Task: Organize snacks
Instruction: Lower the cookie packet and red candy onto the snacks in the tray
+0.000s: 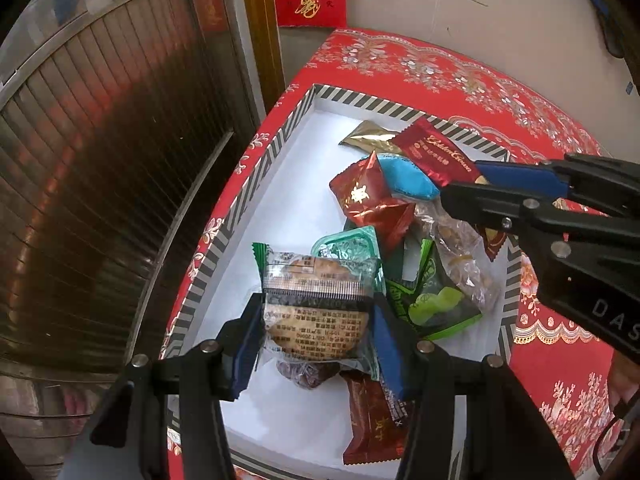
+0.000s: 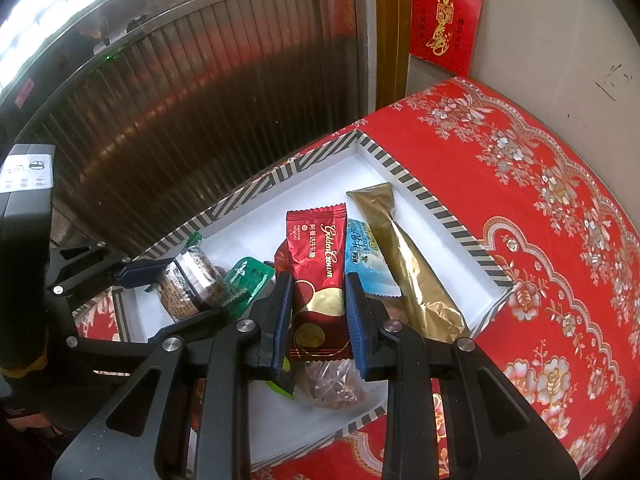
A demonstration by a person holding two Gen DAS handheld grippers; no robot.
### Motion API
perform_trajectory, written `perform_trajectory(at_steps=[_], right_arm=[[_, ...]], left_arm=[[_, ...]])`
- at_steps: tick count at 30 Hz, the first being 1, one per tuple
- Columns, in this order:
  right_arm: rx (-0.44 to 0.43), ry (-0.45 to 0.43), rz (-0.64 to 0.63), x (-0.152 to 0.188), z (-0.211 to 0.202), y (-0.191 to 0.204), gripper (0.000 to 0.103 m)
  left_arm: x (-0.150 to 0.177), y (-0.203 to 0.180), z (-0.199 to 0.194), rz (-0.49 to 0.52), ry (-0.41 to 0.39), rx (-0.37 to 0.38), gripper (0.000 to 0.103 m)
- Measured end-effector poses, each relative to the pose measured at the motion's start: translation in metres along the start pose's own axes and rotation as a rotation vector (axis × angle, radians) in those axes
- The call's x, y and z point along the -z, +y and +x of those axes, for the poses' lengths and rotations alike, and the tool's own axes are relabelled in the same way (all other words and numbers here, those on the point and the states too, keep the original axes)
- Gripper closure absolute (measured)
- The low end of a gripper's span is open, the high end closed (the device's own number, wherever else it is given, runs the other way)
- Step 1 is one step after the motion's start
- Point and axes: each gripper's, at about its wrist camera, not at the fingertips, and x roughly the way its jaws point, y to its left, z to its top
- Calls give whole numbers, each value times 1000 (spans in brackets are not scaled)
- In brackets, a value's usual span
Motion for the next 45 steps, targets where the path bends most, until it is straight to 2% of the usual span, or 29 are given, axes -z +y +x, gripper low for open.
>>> perform_trajectory(at_steps=[26, 35, 41, 44, 45], right_arm=[[-5, 19, -2, 0, 7, 0, 78], [3, 29, -2, -1, 8, 0, 78], [-5, 33, 0, 0, 8, 1, 77], [-22, 31, 6, 1, 8, 1, 73], [-24, 28, 8, 1, 7, 1, 66]], left_arm=[[-1, -3, 1, 2, 1, -2, 48], [0, -7, 2, 15, 4, 0, 45], [0, -5, 4, 2, 16, 8, 36], [2, -5, 4, -7, 18, 18, 26], [3, -5, 3, -10, 16, 18, 25]])
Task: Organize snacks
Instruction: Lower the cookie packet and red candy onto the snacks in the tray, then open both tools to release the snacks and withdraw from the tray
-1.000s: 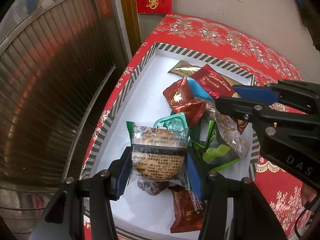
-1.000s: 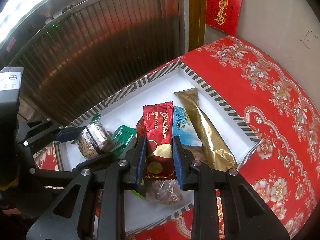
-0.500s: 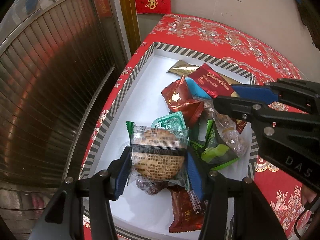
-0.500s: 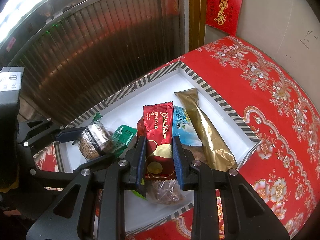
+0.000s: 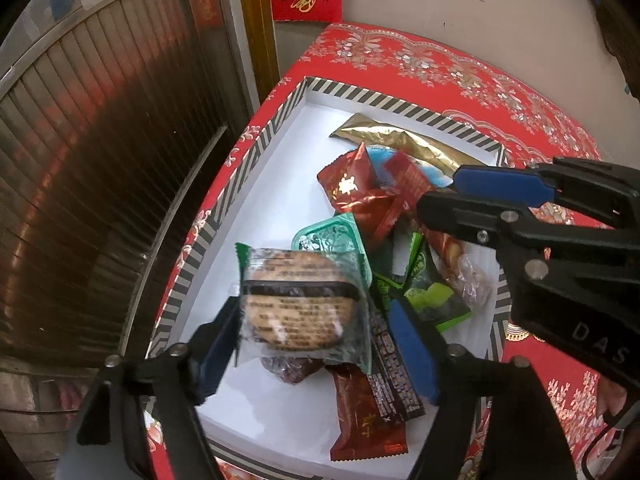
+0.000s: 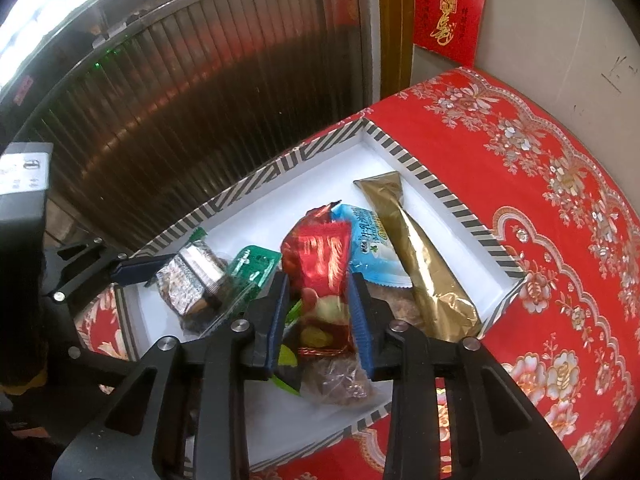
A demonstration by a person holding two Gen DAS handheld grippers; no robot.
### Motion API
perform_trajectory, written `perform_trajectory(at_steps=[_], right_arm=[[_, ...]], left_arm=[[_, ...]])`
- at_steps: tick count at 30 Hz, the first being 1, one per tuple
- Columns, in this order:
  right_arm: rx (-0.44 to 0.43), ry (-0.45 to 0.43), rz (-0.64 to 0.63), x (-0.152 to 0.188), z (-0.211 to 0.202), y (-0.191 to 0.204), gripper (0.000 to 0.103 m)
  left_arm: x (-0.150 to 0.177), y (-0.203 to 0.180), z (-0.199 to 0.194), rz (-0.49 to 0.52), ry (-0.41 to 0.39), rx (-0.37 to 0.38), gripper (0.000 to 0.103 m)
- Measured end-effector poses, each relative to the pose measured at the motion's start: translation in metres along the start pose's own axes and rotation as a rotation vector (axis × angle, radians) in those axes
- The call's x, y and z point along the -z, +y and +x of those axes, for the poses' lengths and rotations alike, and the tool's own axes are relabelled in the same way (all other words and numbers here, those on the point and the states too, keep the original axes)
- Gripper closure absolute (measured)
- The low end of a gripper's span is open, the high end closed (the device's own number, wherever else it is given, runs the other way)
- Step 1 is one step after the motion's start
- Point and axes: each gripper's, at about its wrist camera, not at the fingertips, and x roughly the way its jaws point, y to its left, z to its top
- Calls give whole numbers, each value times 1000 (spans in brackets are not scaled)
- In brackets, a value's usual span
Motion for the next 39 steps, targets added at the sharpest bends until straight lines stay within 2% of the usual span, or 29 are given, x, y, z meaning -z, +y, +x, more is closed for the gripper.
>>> perform_trajectory(at_steps=[1, 3, 11, 15, 18, 21, 24, 26, 27, 28, 30, 31, 32, 35, 36, 39], right_arm=[[3, -3, 0, 0, -1, 0, 55], [13, -19, 0, 1, -4, 1, 49], [2, -43, 9, 12, -25, -6, 49], [-16, -58, 20, 28, -40, -12, 49], [-40, -68, 27, 42, -53, -17, 49], [-53, -78, 12, 62, -69, -22, 49], [-61, -85, 7, 78, -81, -30, 49], [-59, -96, 1, 89, -91, -35, 49], [-60, -104, -1, 94, -96, -39, 49], [-60, -110, 1, 98, -100, -42, 49], [-68, -121, 8, 106, -109, -48, 49], [-70, -124, 11, 110, -112, -52, 49], [-70, -126, 10, 113, -114, -54, 49], [-71, -121, 13, 119, -116, -59, 49], [-72, -126, 12, 120, -117, -60, 49], [-70, -138, 1, 125, -125, -60, 49]], left_arm=[[1, 0, -1, -1, -1, -1, 24], [1, -1, -1, -5, 0, -2, 23], [11, -2, -9, -68, 3, -24, 15], [21, -8, -16, -109, 9, -66, 0], [29, -16, -16, -131, 32, -129, 0], [38, -26, -23, -151, 5, -115, 0], [44, -40, -47, -159, -85, -123, 0], [48, -50, -73, -158, -188, -135, 0], [50, -54, -85, -157, -237, -164, 0], [54, -60, -101, -163, -299, -233, 0], [57, -66, -115, -188, -352, -367, 0], [56, -65, -114, -213, -334, -367, 0], [54, -63, -108, -227, -289, -335, 0], [52, -62, -77, -243, -118, -291, 0], [55, -63, -72, -250, -88, -273, 0], [67, -73, -71, -249, -77, -241, 0]])
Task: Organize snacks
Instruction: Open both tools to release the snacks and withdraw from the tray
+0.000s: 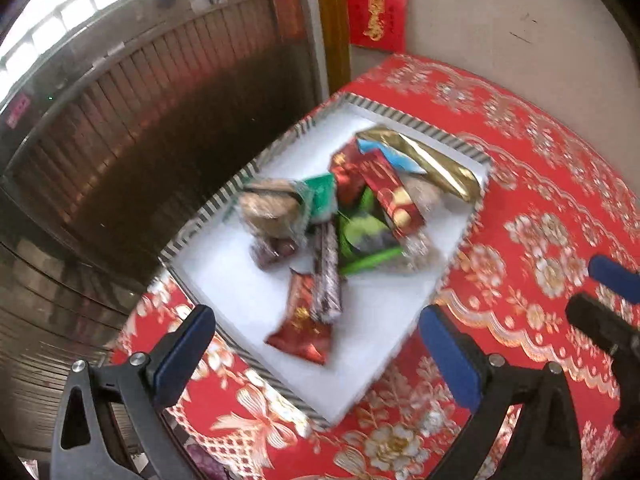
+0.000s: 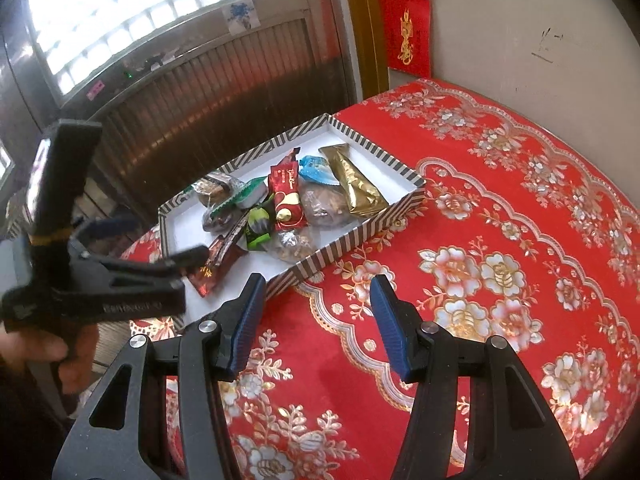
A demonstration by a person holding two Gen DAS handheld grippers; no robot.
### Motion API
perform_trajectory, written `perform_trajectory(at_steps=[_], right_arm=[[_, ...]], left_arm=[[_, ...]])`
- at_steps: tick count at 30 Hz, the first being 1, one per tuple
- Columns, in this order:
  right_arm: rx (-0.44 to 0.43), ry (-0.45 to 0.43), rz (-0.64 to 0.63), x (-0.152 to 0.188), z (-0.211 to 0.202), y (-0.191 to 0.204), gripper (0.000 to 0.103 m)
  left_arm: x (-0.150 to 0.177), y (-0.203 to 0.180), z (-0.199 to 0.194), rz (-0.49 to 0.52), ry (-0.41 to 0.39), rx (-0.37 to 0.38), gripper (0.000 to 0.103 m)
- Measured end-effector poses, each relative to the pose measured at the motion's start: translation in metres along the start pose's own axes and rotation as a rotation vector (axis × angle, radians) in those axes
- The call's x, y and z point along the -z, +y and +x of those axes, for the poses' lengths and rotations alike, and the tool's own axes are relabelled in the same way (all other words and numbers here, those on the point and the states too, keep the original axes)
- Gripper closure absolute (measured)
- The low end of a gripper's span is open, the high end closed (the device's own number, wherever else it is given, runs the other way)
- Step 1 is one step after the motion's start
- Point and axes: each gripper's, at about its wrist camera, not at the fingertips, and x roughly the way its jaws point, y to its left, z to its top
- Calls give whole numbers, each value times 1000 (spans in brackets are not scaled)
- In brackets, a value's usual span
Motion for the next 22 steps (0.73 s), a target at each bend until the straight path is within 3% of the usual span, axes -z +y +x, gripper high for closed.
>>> perform_trajectory(at_steps=[14, 19, 22], right_arm=[[-13, -31, -23, 0, -11, 1, 49], [-16, -27, -34, 0, -10, 4, 49], [-15, -28, -30, 0, -11, 5, 49]], left_arm=[[9, -8, -10, 9, 4, 49, 0], [10, -2, -6, -31, 3, -13, 0], [11, 2, -3, -40, 19, -3, 0]])
